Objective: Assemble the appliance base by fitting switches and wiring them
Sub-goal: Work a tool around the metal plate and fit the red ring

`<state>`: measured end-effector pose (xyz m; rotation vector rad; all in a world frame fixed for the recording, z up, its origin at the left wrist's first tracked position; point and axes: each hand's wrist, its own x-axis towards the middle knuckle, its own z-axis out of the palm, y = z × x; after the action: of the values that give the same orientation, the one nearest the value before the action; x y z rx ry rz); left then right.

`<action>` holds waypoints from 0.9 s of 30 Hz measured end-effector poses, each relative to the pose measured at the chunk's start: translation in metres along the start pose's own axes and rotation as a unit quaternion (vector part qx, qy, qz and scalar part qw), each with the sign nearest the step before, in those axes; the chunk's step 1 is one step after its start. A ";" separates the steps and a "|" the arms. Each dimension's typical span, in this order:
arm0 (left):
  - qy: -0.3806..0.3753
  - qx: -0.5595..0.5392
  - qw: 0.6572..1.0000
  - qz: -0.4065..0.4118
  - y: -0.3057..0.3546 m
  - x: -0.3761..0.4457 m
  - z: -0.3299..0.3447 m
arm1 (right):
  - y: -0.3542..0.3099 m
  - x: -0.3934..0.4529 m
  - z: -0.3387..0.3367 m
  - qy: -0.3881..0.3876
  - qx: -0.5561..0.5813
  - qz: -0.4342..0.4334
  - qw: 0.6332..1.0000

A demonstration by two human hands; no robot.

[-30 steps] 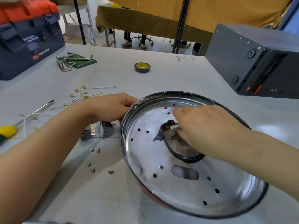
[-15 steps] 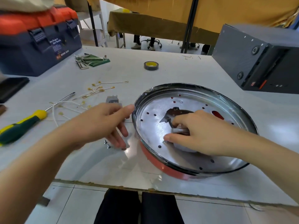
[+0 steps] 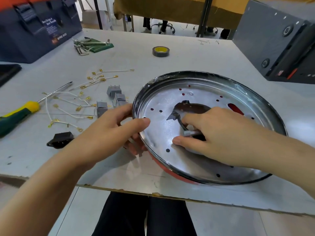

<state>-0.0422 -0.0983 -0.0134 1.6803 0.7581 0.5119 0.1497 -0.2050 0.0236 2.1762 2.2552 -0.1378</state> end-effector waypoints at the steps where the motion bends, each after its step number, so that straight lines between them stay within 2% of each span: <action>1: -0.002 -0.002 1.000 0.002 0.000 0.001 0.000 | 0.000 0.000 0.000 0.002 -0.003 -0.002 1.000; 8: -0.008 -0.010 1.000 0.000 0.004 0.018 -0.003 | -0.001 -0.005 -0.002 -0.014 0.003 -0.001 1.000; 15: -0.072 -0.009 0.997 -0.004 0.002 0.029 -0.012 | -0.002 -0.004 -0.003 -0.012 0.004 0.002 1.000; 22: -0.074 -0.013 0.997 0.003 -0.004 0.032 -0.015 | 0.017 0.000 -0.001 0.011 0.043 -0.012 0.999; 27: -0.101 -0.032 0.994 0.001 -0.002 0.034 -0.013 | 0.031 0.003 -0.007 0.058 0.109 -0.035 0.992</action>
<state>-0.0278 -0.0647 -0.0144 1.6458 0.5857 0.3568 0.1812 -0.2008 0.0286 2.2614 2.4899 -0.2773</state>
